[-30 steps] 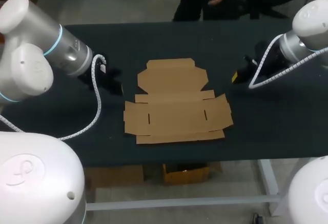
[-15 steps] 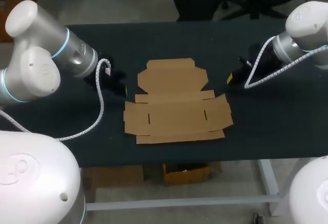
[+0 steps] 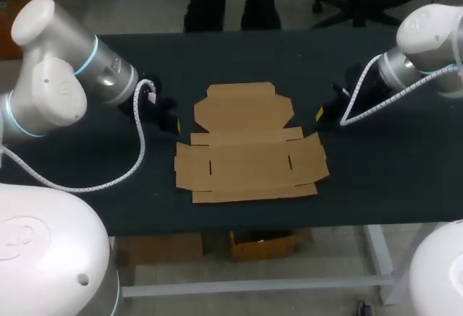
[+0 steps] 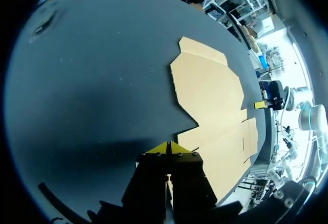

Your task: Assemble the packaging by folding the flat box into shape, placing the metal phone stand inside, and closing the box properly

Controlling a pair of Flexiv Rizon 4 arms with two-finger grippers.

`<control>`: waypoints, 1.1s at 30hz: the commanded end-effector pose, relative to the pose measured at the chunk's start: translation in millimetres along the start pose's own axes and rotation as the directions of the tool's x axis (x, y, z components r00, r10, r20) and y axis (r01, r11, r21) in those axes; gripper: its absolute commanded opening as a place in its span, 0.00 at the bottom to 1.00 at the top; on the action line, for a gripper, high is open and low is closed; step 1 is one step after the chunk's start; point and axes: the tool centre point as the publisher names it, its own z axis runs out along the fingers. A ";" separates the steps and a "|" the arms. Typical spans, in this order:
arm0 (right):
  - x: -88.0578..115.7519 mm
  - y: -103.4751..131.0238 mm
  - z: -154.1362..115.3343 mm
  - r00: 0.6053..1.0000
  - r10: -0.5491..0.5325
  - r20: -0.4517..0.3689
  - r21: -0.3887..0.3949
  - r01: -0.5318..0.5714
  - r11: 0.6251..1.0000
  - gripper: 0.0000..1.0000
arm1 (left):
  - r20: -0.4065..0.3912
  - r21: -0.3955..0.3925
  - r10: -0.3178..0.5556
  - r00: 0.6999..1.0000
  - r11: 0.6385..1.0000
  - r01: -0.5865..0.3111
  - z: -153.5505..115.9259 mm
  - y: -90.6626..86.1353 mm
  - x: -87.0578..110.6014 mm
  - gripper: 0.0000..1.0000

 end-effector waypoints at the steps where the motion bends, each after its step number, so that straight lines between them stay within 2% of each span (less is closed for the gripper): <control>1: -2.5 -2.0 4.7 1.000 0.001 -0.001 -0.001 -0.001 1.000 0.00 | -0.006 -0.006 0.001 1.000 1.000 -0.001 3.6 -1.9 -2.3 0.00; 10: -1.7 -0.8 19.2 1.000 -0.001 -0.019 0.029 0.001 1.000 0.00 | -0.027 -0.011 0.003 1.000 1.000 -0.003 7.3 -4.0 -5.3 0.00; 33: 1.5 -2.3 36.9 1.000 -0.001 -0.025 0.063 0.003 0.998 0.00 | -0.086 -0.017 0.020 0.996 1.000 -0.021 26.7 -6.3 -8.3 0.00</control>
